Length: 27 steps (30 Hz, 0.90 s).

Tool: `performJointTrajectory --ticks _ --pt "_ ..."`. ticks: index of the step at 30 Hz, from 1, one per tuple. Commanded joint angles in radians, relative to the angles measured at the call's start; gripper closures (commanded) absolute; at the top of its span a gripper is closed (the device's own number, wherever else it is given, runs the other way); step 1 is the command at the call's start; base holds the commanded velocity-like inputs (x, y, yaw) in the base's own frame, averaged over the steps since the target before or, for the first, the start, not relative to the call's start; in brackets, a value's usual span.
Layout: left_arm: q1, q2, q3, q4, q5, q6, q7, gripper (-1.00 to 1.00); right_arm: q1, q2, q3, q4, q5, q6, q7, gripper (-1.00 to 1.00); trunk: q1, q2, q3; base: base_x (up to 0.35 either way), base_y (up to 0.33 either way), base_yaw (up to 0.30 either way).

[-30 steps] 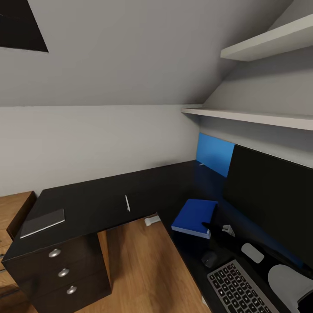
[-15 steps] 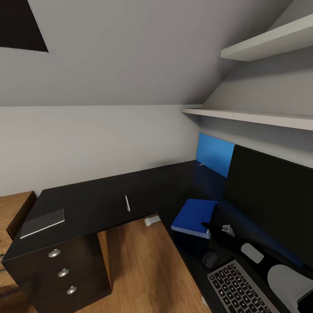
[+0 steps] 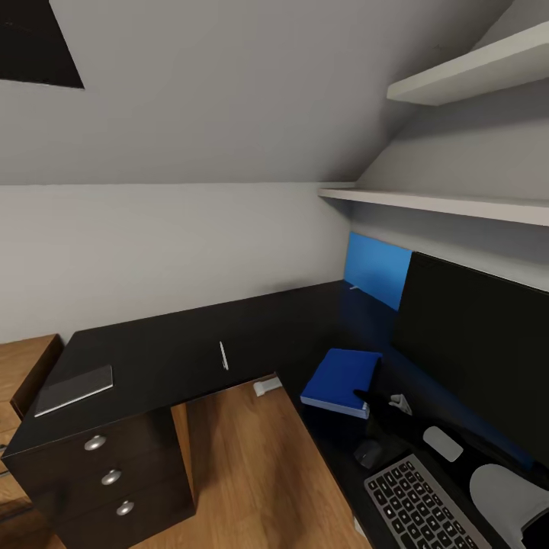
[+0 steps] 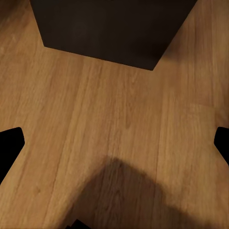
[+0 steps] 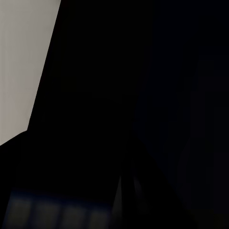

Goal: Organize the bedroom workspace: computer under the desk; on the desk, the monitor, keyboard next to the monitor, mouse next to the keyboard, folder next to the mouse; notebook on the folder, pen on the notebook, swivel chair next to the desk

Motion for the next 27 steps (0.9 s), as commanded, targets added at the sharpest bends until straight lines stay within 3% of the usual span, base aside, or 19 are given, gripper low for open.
performJointTrajectory --ticks 1,11,20,27 --pt "0.000 0.001 -0.006 0.000 0.011 -0.003 -0.004 -1.00 -0.001 -0.001 0.005 0.000 -0.009 0.005 0.002 1.00 0.000 -0.001 -0.001 0.000 0.000 0.000" --pt "-0.001 0.001 -0.006 0.000 0.011 -0.003 -0.004 -1.00 -0.001 -0.002 0.005 0.000 -0.009 0.004 0.003 1.00 0.035 -0.064 -0.029 0.000 0.000 0.000" --pt "0.000 0.001 -0.006 0.000 0.011 -0.003 -0.004 -1.00 -0.001 -0.002 0.005 0.000 -0.009 0.005 0.003 1.00 0.035 -0.064 -0.029 0.000 0.000 0.000" --pt "-0.001 0.001 -0.006 0.000 0.011 -0.003 -0.004 -1.00 -0.001 -0.002 0.005 0.000 -0.009 0.005 0.003 1.00 0.058 -0.106 -0.048 0.000 0.000 0.000"
